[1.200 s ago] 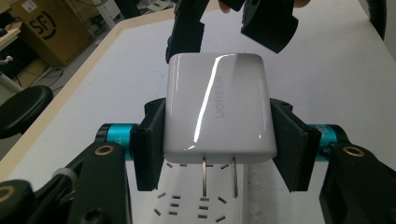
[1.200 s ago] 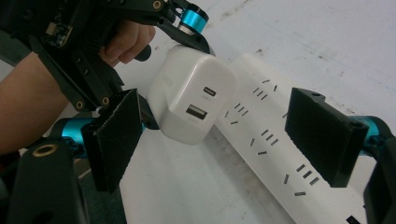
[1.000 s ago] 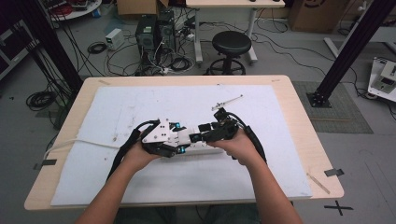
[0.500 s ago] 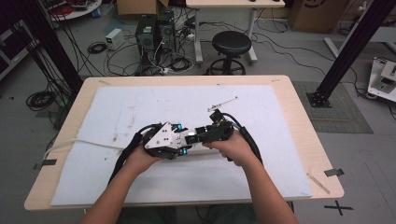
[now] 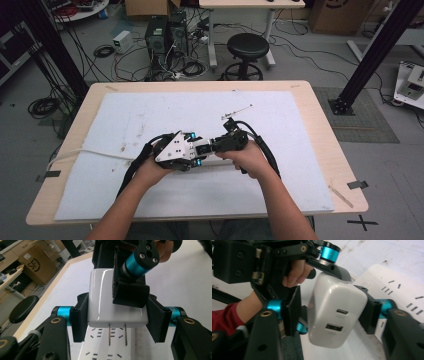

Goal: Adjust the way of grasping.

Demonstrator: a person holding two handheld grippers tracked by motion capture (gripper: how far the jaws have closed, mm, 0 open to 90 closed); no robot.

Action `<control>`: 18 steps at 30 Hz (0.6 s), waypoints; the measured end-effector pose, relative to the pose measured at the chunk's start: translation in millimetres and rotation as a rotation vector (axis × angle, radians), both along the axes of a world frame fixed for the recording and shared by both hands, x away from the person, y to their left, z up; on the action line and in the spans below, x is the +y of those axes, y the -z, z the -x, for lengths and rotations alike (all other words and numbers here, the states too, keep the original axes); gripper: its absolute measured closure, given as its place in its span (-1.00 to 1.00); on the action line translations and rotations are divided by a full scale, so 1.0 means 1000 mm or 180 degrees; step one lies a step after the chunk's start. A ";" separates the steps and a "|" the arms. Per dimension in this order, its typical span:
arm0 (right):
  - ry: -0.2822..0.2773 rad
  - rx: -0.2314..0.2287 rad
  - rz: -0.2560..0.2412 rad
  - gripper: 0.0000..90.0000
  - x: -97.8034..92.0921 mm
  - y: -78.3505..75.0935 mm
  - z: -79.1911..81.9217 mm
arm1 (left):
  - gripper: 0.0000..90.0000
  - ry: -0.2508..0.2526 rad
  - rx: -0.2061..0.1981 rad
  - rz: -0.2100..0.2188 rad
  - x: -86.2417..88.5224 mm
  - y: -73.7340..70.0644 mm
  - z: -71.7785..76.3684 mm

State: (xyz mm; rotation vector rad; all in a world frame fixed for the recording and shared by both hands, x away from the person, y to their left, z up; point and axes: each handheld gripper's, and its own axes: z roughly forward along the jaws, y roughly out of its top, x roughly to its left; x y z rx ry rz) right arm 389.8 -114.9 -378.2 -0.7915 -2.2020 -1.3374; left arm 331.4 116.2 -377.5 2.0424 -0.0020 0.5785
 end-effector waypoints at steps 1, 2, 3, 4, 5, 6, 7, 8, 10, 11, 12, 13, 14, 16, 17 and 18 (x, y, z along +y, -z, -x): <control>0.0009 0.0024 0.0017 0.01 0.000 0.000 0.000 | -0.06 0.0005 -0.0007 0.0001 0.000 0.000 0.000; 0.0009 0.0024 0.0017 0.01 0.000 0.000 0.000 | -0.06 0.0005 -0.0007 0.0001 0.000 0.000 0.000; 0.0000 0.0038 0.0007 0.01 0.000 0.000 0.000 | -0.06 0.0005 -0.0007 0.0001 0.000 0.000 0.000; 0.0000 0.0038 0.0007 0.02 0.000 0.000 0.000 | -0.06 0.0001 -0.0044 0.0007 0.000 -0.001 0.001; -0.0012 0.0061 -0.0028 0.10 -0.001 0.001 -0.001 | -0.06 0.0002 -0.0038 0.0010 0.000 -0.001 0.001; 0.0001 0.0083 -0.0012 0.11 -0.001 0.001 0.000 | -0.06 0.0001 -0.0041 0.0010 0.000 -0.001 0.001; 0.0001 0.0083 -0.0012 0.11 -0.001 0.001 0.000 | -0.06 0.0001 -0.0041 0.0010 0.000 -0.001 0.001; 0.0001 0.0084 -0.0030 0.14 -0.002 0.002 -0.001 | -0.06 0.0004 -0.0047 0.0008 0.000 -0.001 0.001; 0.0002 0.0115 -0.0031 0.15 -0.002 0.002 -0.001 | -0.06 0.0005 -0.0051 0.0021 -0.001 -0.001 0.001; 0.0002 0.0115 -0.0031 0.15 -0.002 0.002 -0.001 | -0.06 0.0005 -0.0051 0.0021 -0.001 -0.001 0.001; 0.0002 0.0128 -0.0035 0.16 -0.002 0.002 -0.001 | -0.06 0.0007 -0.0076 -0.0003 0.000 -0.001 0.002; 0.0001 0.0129 -0.0052 0.21 -0.003 0.002 -0.001 | -0.06 0.0012 -0.0076 -0.0005 0.000 -0.001 0.002; 0.0008 0.0169 -0.0057 0.23 -0.003 0.002 -0.002 | -0.06 0.0017 -0.0085 -0.0004 0.000 -0.001 0.002; 0.0004 0.0175 -0.0061 0.24 -0.003 0.003 -0.002 | -0.06 0.0015 -0.0103 -0.0022 -0.001 -0.001 0.002; -0.0009 0.0211 -0.0059 0.27 -0.003 0.002 -0.002 | -0.06 0.0009 -0.0119 -0.0029 -0.001 -0.001 0.002; -0.0011 0.0207 -0.0061 0.28 -0.003 0.003 -0.003 | -0.06 0.0008 -0.0119 -0.0034 -0.002 -0.001 0.002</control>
